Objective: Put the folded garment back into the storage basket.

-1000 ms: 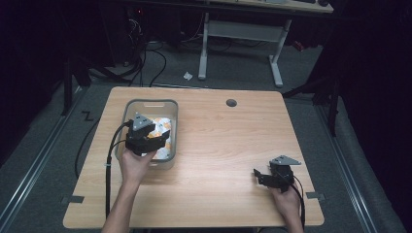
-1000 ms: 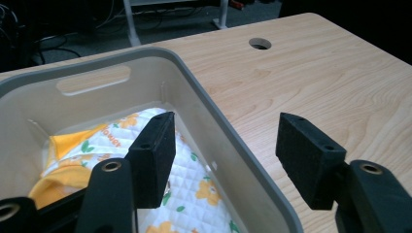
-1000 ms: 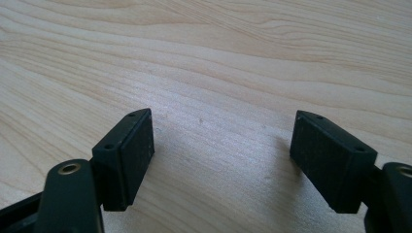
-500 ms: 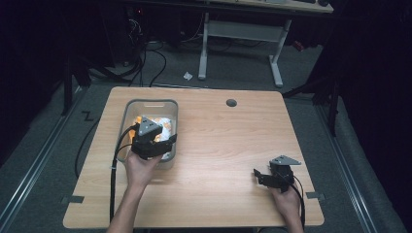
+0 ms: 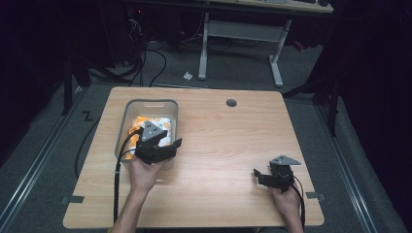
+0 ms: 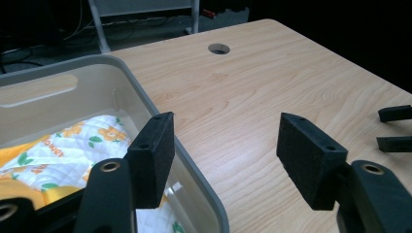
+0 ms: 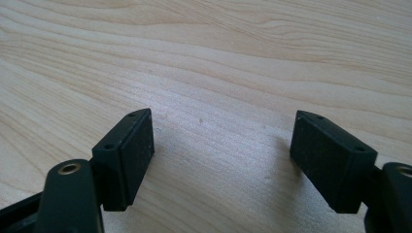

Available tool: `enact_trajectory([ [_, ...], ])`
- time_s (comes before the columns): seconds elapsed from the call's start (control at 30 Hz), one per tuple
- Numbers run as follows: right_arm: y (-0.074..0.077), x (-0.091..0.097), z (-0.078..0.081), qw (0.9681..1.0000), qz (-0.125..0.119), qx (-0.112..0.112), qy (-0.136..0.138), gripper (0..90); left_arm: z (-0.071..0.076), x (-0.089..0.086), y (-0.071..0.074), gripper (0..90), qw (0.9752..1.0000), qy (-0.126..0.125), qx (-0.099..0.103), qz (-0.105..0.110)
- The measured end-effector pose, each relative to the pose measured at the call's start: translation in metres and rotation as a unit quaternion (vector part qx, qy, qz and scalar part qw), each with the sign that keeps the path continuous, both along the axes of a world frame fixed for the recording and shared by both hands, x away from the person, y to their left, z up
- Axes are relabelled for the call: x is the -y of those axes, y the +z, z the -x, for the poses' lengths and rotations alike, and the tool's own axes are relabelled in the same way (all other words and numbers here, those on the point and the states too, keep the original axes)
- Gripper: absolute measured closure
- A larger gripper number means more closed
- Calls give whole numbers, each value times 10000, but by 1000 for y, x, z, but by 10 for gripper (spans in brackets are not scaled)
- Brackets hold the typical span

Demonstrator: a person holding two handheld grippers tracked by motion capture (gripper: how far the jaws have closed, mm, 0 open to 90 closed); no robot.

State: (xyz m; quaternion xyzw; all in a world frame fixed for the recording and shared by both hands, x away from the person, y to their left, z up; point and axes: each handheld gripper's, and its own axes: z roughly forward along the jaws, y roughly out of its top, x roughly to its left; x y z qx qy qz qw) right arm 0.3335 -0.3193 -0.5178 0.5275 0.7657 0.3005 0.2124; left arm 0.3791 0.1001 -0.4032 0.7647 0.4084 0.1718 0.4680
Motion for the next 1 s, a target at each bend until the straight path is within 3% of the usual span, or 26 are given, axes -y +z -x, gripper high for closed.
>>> enact_trajectory([
  [0.33, 0, 0, 0, 10000, 0, -1, 1, 241, 9, 4, -1, 391, 9999, -89, 25, 98],
  [1.0, 0, 0, 0, 10000, 0, 1, 1, 241, 21, 15, -12, 389, 9993, -291, -124, 185],
])
